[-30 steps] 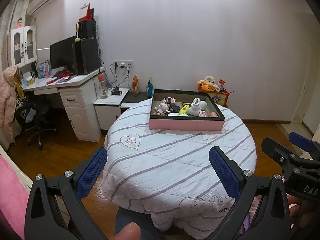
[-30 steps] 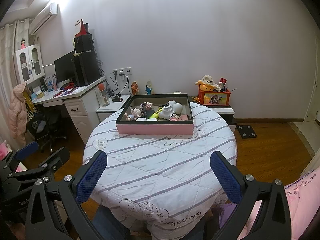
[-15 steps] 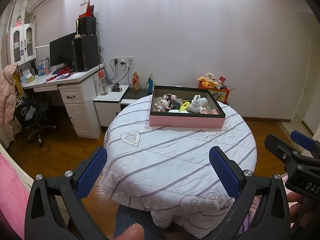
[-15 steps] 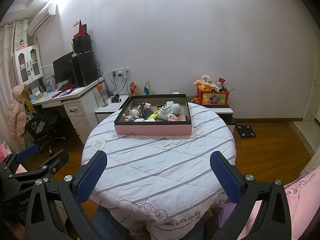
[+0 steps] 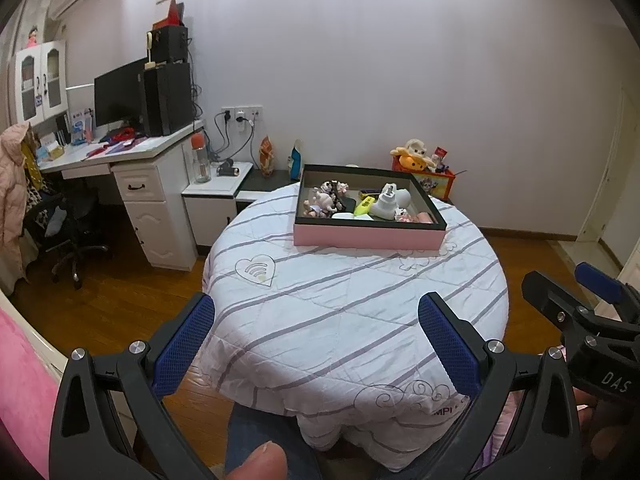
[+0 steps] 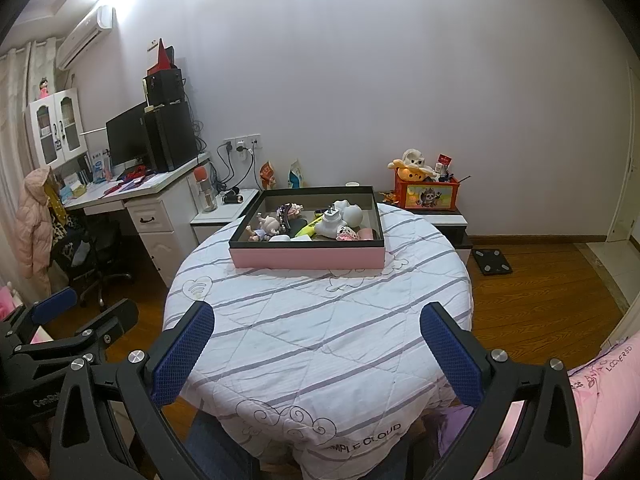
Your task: Organize rigid objects
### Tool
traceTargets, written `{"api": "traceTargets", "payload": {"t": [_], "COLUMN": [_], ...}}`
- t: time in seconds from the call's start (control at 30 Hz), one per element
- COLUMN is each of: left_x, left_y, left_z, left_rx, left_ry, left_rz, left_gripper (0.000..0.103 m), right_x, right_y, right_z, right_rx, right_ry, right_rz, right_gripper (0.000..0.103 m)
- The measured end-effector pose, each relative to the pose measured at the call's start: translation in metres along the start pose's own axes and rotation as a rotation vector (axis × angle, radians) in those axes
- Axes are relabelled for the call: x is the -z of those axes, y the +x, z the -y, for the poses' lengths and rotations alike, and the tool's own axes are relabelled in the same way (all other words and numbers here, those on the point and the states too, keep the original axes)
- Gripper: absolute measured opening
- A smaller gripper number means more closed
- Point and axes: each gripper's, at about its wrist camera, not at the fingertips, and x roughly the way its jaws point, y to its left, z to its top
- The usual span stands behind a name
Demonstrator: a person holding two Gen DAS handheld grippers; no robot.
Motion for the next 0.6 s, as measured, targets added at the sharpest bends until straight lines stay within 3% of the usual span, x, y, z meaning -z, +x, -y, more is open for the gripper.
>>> {"api": "traceTargets", "payload": {"t": [0.3,0.6], "left_x": [0.0016,0.0030], "left_y": [0.0013,0.0012], "left_z": [0.0023,-0.0012], "left_rx": [-0.045,-0.016], "left_ry": [0.022,0.014], "left_rz": [0.001,-0.001], "left_gripper": [0.103,0.103], "right_x": [0.0011,0.0012], "right_y": [0.0014,0.0016], "right_z": [0.0012,0.0011], "right_rx": [-0.002,-0.001], "right_ry": [0.003,0.004], "right_rz": [-0.003,-0.006], "right_gripper": [0.103,0.103]}}
